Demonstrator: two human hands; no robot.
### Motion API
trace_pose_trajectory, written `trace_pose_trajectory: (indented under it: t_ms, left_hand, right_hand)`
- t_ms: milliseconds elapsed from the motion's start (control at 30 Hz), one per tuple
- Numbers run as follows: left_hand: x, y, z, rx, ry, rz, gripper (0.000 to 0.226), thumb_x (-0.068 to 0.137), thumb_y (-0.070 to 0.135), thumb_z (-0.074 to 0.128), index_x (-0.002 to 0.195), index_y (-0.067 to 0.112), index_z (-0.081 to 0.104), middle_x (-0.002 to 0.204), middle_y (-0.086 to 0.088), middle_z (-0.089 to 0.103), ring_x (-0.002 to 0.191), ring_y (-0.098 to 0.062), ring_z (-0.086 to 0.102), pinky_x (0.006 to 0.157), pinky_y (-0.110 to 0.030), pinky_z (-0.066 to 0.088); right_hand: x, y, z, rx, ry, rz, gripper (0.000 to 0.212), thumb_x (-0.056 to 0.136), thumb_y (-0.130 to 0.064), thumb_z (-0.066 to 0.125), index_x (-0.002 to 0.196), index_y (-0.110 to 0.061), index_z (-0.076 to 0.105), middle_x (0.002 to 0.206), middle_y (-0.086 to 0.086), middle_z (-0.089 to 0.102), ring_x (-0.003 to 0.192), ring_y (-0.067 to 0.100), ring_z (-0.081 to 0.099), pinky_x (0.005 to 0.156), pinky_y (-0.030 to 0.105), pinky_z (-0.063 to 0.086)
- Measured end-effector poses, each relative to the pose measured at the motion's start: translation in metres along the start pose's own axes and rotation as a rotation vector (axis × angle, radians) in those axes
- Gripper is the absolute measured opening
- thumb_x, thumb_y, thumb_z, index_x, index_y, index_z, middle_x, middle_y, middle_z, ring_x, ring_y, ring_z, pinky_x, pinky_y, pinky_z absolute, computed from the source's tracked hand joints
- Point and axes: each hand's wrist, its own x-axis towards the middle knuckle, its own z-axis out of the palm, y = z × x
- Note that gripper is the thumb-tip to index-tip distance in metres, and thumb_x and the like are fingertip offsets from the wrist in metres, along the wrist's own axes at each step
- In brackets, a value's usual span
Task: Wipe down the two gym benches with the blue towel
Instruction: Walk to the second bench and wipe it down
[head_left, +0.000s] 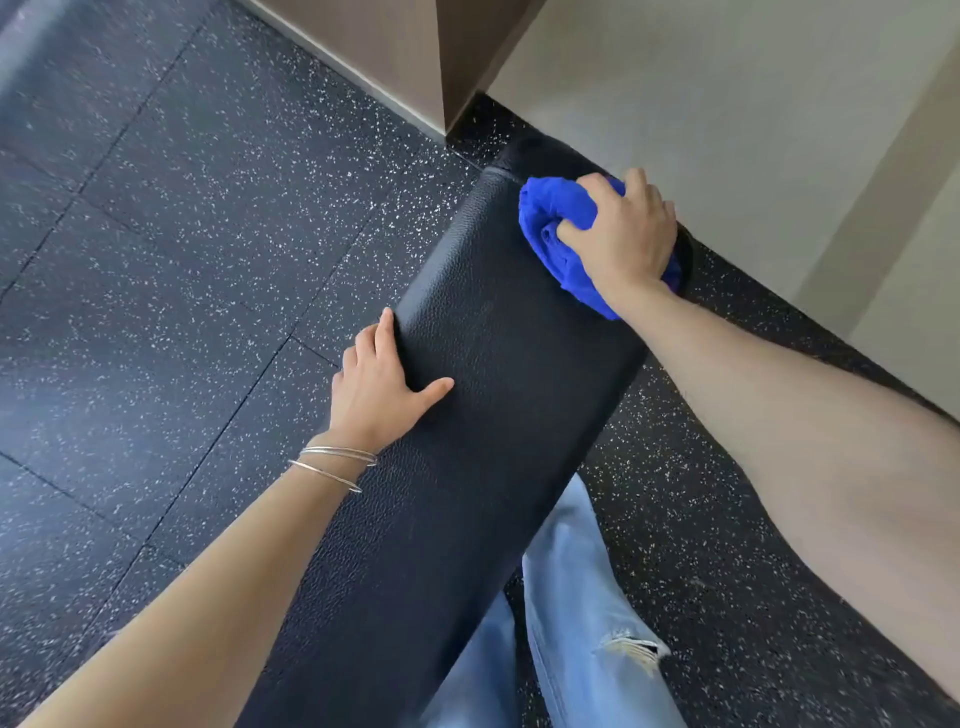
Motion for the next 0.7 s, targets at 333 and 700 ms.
trace_pose_trajectory:
  t_ms: [333,700]
  left_hand:
    - [-0.001,-0.006,-0.004,-0.018,-0.004,0.011,0.103,0.074,0.057,0.066,0.150,0.021,0.007,0.149,-0.004,0.028,0.134,-0.030,0.033,0.107,-0.048,0.033]
    - [-0.081,-0.080,0.012,-0.030,0.036,-0.143,0.101,0.072,0.062,0.064,0.149,0.021,0.013,0.146,-0.004,0.034,0.131,-0.031,0.037,0.104,-0.050,0.035]
  right_hand:
    - [-0.014,-0.018,-0.001,0.079,-0.084,-0.119,0.036,0.078,-0.038,0.061,0.110,-0.022,0.062,0.102,0.013,0.055,0.080,0.037,0.057,0.067,0.038,0.042]
    - [-0.121,-0.082,0.018,0.157,-0.121,-0.192,0.032,0.070,-0.035,0.070,0.099,-0.021,0.067,0.085,0.012,0.055,0.065,0.035,0.055,0.060,0.034,0.039]
